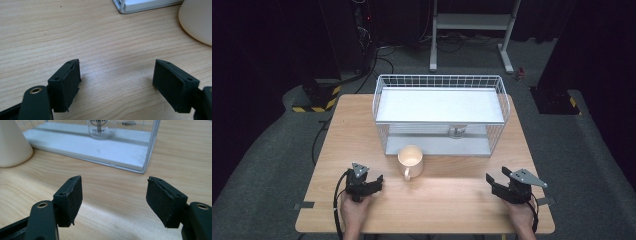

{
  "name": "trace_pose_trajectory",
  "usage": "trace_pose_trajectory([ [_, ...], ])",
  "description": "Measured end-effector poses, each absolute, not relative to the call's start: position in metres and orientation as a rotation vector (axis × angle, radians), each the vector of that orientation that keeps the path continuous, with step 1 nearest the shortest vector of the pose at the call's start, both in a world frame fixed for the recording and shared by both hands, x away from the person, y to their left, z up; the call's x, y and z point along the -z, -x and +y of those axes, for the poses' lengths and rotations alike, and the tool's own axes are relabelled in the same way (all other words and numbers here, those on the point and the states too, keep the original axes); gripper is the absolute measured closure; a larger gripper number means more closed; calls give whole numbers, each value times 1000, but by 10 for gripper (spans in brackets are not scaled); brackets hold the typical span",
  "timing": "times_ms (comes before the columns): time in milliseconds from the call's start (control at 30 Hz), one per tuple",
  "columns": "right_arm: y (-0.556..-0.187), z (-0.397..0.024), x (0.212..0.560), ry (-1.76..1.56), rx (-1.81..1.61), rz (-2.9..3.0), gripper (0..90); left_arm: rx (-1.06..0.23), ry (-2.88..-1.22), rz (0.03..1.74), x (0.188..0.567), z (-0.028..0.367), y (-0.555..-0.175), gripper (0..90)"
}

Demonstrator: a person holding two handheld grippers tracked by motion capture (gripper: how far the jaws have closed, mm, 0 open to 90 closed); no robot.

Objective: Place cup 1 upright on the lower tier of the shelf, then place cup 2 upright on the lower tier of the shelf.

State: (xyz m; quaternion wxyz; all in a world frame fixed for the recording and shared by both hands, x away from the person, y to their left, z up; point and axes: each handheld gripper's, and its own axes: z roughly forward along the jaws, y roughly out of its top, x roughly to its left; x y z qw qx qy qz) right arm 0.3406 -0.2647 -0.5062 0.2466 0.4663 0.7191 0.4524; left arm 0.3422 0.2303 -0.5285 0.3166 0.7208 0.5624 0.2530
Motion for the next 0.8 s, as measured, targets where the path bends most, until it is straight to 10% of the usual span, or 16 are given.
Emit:
trace_pose_trajectory([
  [800,-366,-257,524,-1346,-901,2171,212,-645,-1917,1464,529,228,-344,153],
])
